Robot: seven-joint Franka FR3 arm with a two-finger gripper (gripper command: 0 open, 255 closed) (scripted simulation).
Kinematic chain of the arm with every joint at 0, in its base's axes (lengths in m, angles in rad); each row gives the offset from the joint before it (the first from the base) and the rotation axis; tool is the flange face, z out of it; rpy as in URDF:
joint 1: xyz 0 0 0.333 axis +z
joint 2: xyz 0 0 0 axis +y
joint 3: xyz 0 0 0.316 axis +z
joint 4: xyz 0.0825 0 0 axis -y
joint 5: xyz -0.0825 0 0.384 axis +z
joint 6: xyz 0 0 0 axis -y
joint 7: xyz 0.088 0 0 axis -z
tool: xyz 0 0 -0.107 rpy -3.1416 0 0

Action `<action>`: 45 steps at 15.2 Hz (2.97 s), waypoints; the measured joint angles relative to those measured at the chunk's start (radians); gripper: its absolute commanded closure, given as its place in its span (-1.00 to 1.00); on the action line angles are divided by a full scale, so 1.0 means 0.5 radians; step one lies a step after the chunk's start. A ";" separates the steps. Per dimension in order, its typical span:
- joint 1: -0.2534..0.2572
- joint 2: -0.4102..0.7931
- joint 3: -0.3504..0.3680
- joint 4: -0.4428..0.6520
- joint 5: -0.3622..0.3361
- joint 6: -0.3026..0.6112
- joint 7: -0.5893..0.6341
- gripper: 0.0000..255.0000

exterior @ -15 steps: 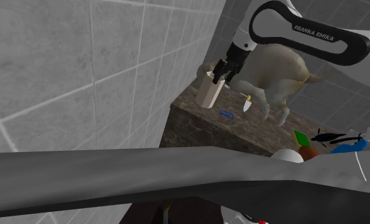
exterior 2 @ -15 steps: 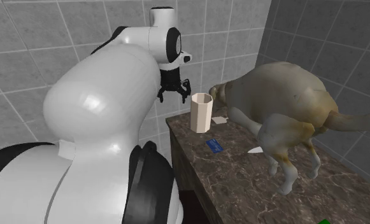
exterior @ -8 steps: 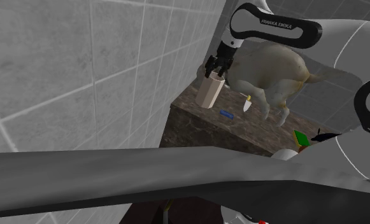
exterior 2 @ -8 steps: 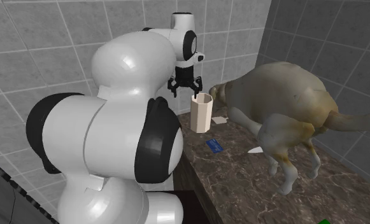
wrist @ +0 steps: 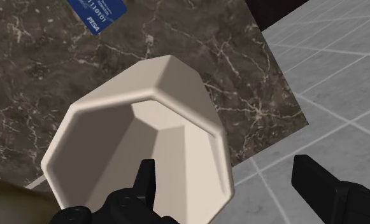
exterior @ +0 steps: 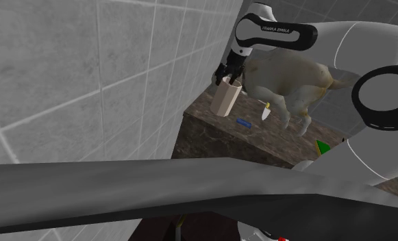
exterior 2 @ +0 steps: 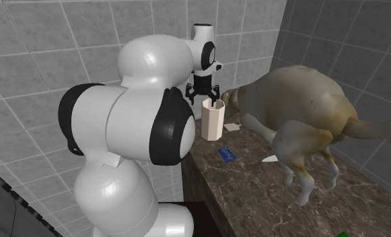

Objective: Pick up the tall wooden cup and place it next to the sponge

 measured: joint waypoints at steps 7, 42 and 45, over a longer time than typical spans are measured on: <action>-0.003 0.016 -0.007 -0.082 0.003 0.098 -0.006 -1.00; 0.005 0.075 -0.001 0.514 0.027 -0.442 -0.024 1.00; 0.004 0.102 -0.005 0.625 0.035 -0.527 -0.033 1.00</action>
